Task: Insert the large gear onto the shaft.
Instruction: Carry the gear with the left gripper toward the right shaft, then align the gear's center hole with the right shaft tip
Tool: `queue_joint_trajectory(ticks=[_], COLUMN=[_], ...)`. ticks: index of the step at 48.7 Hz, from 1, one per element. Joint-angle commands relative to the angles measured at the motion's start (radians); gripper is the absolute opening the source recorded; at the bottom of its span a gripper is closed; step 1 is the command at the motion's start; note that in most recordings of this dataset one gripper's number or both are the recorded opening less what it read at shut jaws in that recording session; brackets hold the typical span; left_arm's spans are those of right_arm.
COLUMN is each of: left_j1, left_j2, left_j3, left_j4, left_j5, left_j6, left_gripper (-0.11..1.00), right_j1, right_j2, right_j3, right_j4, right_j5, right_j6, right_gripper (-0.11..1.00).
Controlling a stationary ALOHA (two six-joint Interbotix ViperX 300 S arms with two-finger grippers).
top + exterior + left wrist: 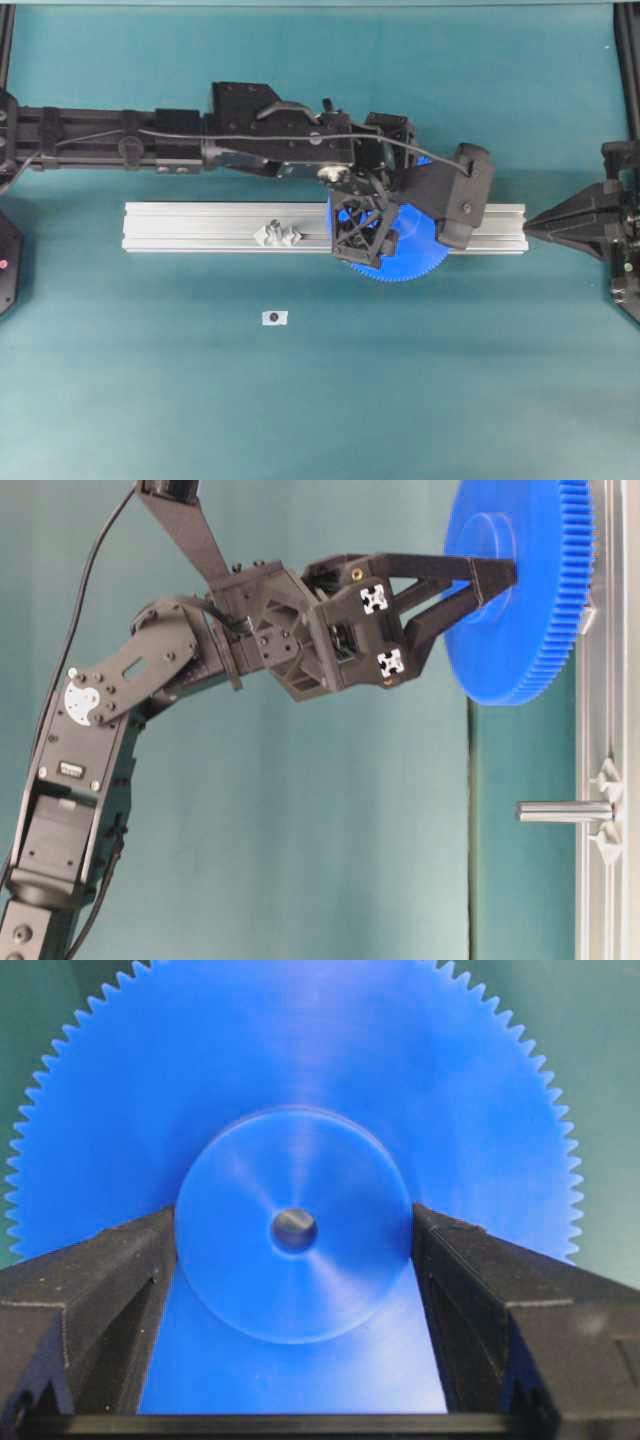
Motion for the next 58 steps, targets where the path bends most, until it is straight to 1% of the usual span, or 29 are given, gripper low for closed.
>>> queue_joint_trajectory(ticks=[1, 19, 30, 37, 42, 48, 58], left_j1=[0.031, 0.075, 0.074, 0.058, 0.032, 0.002, 0.006], left_j2=[-0.015, -0.009, 0.002, 0.002, 0.0, 0.005, 0.005], left_j3=[-0.026, -0.026, -0.026, -0.025, -0.015, -0.012, -0.015], left_j4=[0.005, 0.005, 0.005, 0.003, 0.003, 0.003, 0.003], left_j5=[0.0, 0.025, 0.032, 0.031, 0.043, 0.049, 0.049], left_j6=[0.003, 0.005, 0.002, -0.003, -0.017, -0.018, -0.021], left_gripper=[0.78, 0.78, 0.78, 0.78, 0.78, 0.78, 0.78], right_j1=[-0.003, -0.002, -0.002, -0.002, -0.002, -0.002, -0.003], right_j2=[0.0, -0.006, -0.006, -0.006, -0.006, -0.006, -0.006], right_j3=[-0.011, -0.008, -0.009, -0.006, -0.005, 0.002, 0.003], right_j4=[-0.002, 0.0, 0.0, 0.0, 0.0, 0.0, 0.0], right_j5=[0.002, 0.005, 0.005, 0.005, 0.005, 0.0, 0.0], right_j6=[0.008, 0.008, 0.008, 0.008, 0.008, 0.009, 0.008], right_gripper=[0.1, 0.1, 0.1, 0.1, 0.1, 0.1, 0.1])
